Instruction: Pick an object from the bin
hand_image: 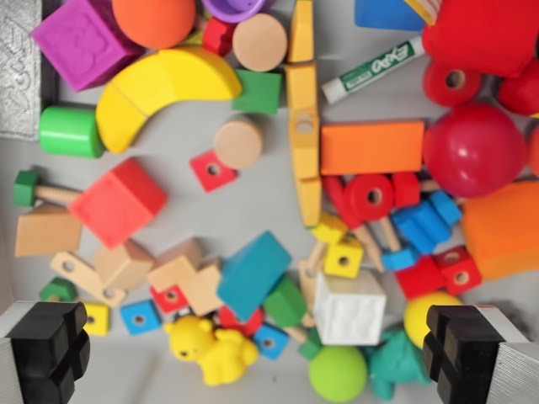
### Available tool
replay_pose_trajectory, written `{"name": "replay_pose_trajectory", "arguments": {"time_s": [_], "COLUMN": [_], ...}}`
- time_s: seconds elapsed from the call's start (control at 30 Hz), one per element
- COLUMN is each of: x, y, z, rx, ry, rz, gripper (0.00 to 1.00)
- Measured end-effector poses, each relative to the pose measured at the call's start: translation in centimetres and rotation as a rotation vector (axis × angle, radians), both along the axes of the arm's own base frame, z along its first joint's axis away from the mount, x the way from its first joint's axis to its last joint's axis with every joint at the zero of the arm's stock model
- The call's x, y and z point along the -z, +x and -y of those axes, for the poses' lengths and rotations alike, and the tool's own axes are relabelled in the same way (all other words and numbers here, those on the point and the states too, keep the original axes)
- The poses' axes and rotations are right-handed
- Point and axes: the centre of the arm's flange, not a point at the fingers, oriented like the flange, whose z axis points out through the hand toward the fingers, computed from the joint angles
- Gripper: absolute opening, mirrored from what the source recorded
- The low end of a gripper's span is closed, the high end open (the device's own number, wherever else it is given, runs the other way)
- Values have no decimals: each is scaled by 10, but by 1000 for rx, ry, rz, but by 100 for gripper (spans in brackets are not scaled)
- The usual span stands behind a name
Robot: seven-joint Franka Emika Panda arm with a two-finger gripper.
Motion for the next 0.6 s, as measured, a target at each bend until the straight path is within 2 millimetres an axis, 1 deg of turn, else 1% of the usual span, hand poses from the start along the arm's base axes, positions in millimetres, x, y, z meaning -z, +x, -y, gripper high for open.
{"name": "replay_pose_trajectory", "arguments": {"time_s": [0.6], "x": [1], "y": [0], "z": [0], "rx": [7], "ry": [0], "rz": [-1], "gripper": [100]}}
